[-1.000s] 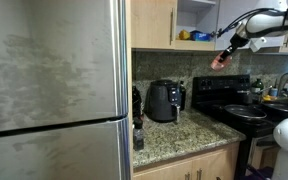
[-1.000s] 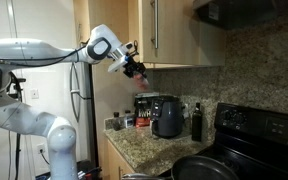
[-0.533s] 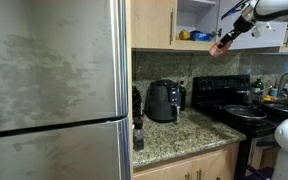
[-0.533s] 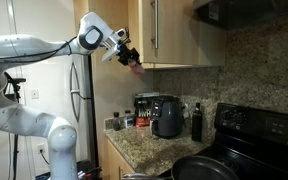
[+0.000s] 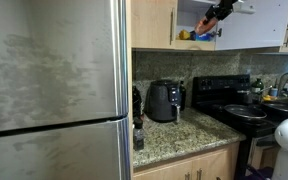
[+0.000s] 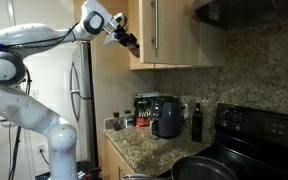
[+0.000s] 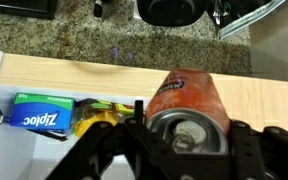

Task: Put the pink can in the open cabinet, close the open cabinet door

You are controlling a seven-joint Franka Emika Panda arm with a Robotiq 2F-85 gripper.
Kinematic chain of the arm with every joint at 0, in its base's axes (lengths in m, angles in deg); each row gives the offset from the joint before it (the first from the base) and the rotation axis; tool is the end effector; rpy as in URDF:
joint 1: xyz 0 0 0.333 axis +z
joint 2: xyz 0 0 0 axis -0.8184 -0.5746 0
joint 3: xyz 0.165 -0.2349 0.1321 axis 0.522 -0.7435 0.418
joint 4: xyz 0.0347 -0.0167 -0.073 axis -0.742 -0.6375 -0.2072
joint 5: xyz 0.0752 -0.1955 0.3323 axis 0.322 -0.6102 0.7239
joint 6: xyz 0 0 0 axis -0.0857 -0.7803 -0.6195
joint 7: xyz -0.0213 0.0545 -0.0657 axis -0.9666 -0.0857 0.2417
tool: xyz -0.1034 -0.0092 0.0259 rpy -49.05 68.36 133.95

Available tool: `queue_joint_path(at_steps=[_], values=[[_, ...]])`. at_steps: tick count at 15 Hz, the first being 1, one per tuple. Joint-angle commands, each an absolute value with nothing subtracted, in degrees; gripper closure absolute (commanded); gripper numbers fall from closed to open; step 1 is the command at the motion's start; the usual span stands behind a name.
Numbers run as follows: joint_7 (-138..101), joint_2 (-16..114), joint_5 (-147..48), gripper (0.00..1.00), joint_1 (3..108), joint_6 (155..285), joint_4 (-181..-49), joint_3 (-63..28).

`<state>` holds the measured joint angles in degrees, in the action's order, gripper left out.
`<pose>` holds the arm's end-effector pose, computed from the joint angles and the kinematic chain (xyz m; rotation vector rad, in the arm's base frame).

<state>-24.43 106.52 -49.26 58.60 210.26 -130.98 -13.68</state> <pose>0.3135 0.0132 0.8665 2.7230 0.1168 1.5041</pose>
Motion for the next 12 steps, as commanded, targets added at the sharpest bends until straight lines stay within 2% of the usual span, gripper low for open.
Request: queue_joint_path(at_steps=[1, 2, 11, 12], values=[[-24.4, 105.2, -48.6, 0.37, 57.7, 210.1, -129.8, -13.2], [-24.2, 104.4, -48.5, 0.62, 57.6, 210.1, -129.2, -13.2], [-5.2, 82.8, -42.1, 0.62, 54.4, 207.6, -101.1, -13.5], [-8.5, 88.3, -43.4, 0.62, 54.9, 210.3, -109.1, -13.4]])
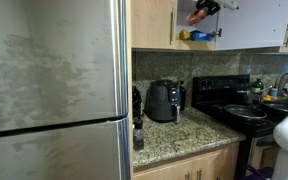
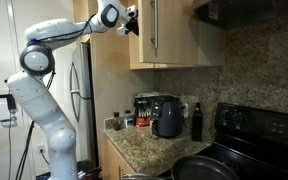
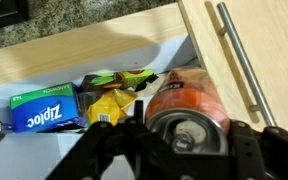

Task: Put the pink can in the open cabinet, close the open cabinet door

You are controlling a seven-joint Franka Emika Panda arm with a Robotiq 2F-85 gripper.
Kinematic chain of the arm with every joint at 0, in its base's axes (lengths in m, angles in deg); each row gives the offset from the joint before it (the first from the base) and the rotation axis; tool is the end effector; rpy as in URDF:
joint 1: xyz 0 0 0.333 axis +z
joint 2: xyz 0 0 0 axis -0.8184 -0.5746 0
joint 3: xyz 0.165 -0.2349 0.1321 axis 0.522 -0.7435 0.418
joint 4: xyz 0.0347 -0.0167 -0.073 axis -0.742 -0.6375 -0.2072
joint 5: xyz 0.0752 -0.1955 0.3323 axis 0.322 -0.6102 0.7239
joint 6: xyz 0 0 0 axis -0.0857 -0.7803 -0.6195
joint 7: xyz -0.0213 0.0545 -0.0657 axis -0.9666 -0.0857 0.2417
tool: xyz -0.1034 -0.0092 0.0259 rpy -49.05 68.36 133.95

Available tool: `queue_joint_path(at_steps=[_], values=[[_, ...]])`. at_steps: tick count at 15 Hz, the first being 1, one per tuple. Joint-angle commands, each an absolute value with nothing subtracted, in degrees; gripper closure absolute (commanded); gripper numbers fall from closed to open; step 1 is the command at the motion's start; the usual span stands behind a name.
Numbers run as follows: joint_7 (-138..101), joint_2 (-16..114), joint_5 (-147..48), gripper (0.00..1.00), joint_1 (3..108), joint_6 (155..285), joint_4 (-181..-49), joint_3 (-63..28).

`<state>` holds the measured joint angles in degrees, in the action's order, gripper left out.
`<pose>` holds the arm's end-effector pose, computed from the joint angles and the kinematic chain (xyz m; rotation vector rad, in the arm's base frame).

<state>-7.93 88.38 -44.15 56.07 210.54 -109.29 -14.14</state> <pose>0.3960 -0.0005 0.9262 -2.5301 0.3382 -1.4989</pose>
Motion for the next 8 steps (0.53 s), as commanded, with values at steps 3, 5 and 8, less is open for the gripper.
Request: queue_joint_path(at_steps=[3, 5, 8], values=[[-8.0, 86.7, -43.4, 0.37, 54.8, 210.4, -107.5, -13.3], [-6.8, 85.3, -43.7, 0.62, 54.4, 209.7, -105.8, -13.2], [-1.1, 76.2, -43.6, 0.62, 53.1, 204.1, -94.3, -13.3]])
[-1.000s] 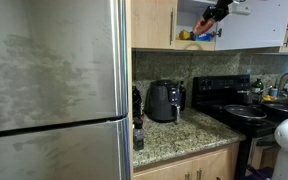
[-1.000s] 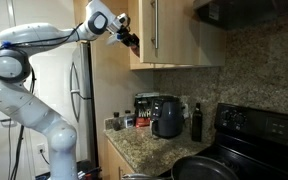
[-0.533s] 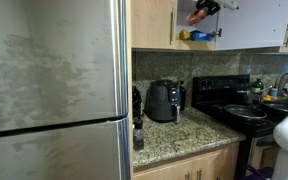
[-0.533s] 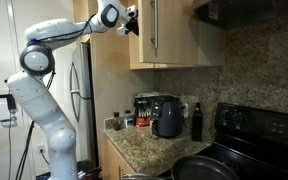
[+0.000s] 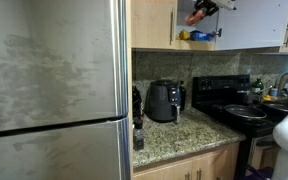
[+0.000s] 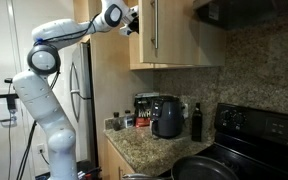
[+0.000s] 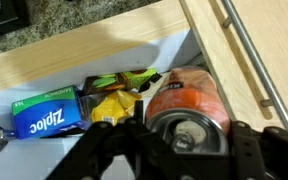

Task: Put the pink can in the open cabinet, close the open cabinet door

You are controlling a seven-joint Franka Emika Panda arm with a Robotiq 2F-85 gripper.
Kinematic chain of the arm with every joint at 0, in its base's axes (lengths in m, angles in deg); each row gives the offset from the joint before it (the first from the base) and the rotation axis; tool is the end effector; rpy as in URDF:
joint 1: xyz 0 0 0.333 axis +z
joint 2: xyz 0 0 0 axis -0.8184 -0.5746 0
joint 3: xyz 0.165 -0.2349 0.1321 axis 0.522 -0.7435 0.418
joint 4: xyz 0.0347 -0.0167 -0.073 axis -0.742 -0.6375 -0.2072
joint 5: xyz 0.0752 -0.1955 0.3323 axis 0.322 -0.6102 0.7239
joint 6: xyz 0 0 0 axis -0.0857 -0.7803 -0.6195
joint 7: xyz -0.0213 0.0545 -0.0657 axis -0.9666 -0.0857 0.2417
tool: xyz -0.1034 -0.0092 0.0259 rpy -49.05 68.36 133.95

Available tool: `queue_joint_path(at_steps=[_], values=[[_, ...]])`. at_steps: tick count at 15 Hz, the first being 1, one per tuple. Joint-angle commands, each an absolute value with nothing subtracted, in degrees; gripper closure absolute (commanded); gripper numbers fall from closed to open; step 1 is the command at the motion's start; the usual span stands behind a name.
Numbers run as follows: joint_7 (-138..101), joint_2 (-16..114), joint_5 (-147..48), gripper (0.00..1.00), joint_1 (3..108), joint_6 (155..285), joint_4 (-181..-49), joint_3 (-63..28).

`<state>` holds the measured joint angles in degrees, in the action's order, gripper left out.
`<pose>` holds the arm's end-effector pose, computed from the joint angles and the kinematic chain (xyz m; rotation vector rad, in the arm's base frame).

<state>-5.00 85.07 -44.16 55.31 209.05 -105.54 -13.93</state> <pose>0.4133 -0.0033 0.9283 -2.5207 0.4131 -1.4634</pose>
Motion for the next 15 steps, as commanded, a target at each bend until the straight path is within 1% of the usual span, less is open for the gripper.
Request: queue_joint_path(at_steps=[1, 4, 5, 6, 8, 9, 11, 12, 14, 15], values=[[1.8, 74.0, -44.4, 0.62, 52.5, 203.3, -91.9, -12.8], [7.8, 67.7, -44.8, 0.62, 53.1, 196.5, -83.7, -12.8], [4.5, 73.1, -44.3, 0.62, 54.1, 201.7, -92.3, -13.8], [5.0, 71.7, -44.3, 0.37, 54.2, 201.3, -90.9, -13.8], [5.0, 71.5, -44.3, 0.37, 54.3, 201.6, -91.0, -13.8], [5.0, 71.9, -45.6, 0.62, 54.3, 200.2, -90.3, -13.5], [7.7, 70.0, -51.9, 0.62, 53.9, 194.6, -85.0, -12.6], [9.2, 67.9, -55.0, 0.62, 53.4, 190.0, -80.3, -11.6], [11.4, 65.5, -58.3, 0.62, 54.0, 183.1, -74.5, -11.0], [11.1, 64.4, -56.9, 0.62, 54.5, 180.1, -71.9, -11.0]])
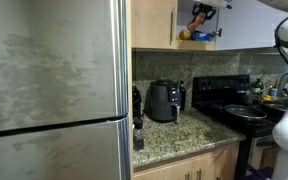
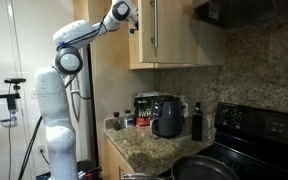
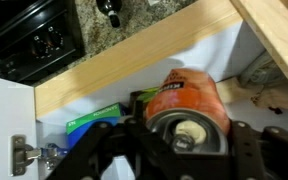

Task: Put the pink can in the open cabinet, close the open cabinet door

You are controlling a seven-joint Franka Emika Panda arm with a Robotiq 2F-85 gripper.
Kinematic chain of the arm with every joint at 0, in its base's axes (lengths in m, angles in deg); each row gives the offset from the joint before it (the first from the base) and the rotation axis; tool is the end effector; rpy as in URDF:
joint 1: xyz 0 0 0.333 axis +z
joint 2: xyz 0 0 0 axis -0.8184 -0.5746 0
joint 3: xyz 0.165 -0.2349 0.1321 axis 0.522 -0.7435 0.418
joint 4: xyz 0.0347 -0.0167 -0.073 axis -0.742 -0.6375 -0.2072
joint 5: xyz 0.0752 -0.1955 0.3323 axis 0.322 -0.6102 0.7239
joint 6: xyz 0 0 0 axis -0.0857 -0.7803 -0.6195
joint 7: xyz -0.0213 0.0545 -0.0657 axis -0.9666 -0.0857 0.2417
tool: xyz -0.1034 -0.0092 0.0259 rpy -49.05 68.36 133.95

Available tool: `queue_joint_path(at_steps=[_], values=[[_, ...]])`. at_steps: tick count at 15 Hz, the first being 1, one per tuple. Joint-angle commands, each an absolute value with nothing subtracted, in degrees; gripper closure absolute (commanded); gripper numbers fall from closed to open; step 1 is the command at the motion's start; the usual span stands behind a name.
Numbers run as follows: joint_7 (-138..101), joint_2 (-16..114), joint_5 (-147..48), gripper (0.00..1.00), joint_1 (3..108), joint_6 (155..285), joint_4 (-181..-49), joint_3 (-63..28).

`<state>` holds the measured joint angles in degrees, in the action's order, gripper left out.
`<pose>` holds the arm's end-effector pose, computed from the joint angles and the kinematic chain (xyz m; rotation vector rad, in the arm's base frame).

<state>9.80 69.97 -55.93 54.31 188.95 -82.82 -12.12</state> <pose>0.4651 -0.0091 0.9340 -2.6705 0.8207 -1.2658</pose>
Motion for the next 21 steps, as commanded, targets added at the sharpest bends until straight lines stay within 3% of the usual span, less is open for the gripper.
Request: queue_joint_path(at_steps=[1, 2, 3, 5, 6, 9, 21], values=[[11.7, 63.1, -55.6, 0.62, 54.8, 178.2, -69.1, -11.0], [10.7, 68.0, -56.2, 0.62, 54.6, 183.1, -77.7, -11.5], [10.8, 67.5, -56.2, 0.37, 54.7, 182.4, -76.6, -11.4], [10.8, 67.6, -56.2, 0.37, 54.7, 182.5, -76.8, -11.4], [10.8, 67.5, -56.2, 0.62, 54.7, 182.5, -76.8, -11.4], [14.1, 58.2, -54.4, 0.62, 54.7, 177.0, -65.3, -11.9], [23.4, 41.1, -43.3, 0.62, 53.2, 174.0, -44.1, -14.3]])
